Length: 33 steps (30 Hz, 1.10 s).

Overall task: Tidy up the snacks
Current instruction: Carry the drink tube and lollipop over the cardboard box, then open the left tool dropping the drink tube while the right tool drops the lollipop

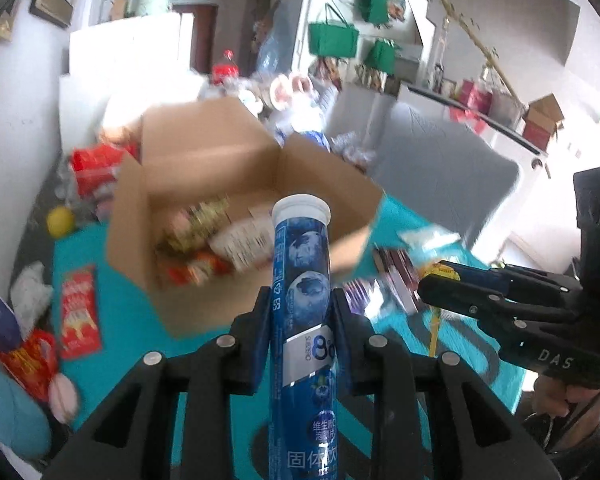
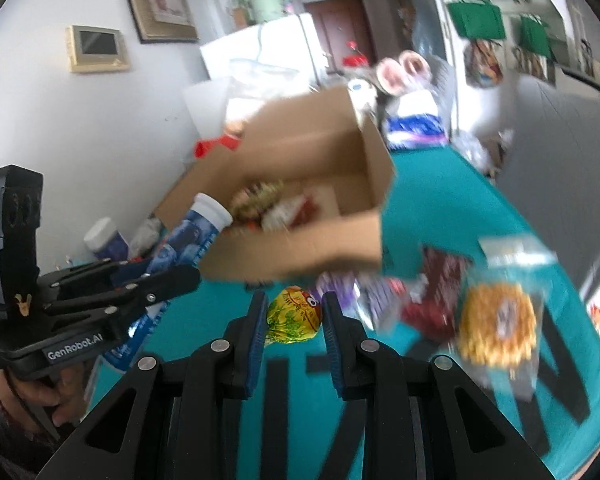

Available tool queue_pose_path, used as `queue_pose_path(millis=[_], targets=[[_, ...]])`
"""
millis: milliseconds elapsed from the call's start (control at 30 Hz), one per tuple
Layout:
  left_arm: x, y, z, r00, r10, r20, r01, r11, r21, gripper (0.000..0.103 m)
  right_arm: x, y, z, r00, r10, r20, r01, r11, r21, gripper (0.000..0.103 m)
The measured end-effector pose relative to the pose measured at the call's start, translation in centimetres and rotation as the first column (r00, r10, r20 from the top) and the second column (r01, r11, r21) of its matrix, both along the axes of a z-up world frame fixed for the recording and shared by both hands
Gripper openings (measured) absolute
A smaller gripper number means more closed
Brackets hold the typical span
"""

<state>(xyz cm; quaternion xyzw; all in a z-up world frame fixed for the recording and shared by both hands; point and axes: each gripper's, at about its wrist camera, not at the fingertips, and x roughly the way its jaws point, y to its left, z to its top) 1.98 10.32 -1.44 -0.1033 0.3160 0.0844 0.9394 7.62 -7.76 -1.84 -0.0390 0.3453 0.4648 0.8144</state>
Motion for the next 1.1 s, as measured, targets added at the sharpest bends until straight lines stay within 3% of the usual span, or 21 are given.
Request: queue_pose_path(millis=[200,367,600,933,1033,1100], targets=[[1.5,2.7,2.2,0.997,0.036,0.063,-0.038,0.999,0.018,0.028,1.9,4.1,3.5,0.996,0.069,0.065,-0.071,0.997,0.043,0.027],[3.5,5.0,3.1,0.993,0.073,0.093,-0.077,0.996,0.042,0.028,4.2,7.2,4.1,0.993,0.090,0.080,-0.094,0.995,0.042,0.027],[7.0,7.5,2.3,0.992,0.101,0.076,-0.106,0.992,0.066,0.028,8.0,10.4,3.2,0.991,0.076,0.112,-0.077,0.997,0.012,0.027],[10.2,8.3,-1.3,0.997,0.077,-0.018,-0.075,0.994,0.080,0.028,10.8,13.3,-1.0,0.994,0.082,0.068,-0.075,0.992,-0.096,0.028],[10.6,8.1,-2.2,0.995,0.084,-0.045,-0.079,0.992,0.100,0.028,11.0,13.4,-1.9,0.996,0.066,0.055,-0.059,0.990,-0.129,0.044],[10.7,8.0,-2.7,0.994,0.087,-0.059,-0.080,0.991,0.109,0.028,10.9,13.1,-2.1,0.997,0.059,0.055,-0.051,0.989,-0.137,0.048]])
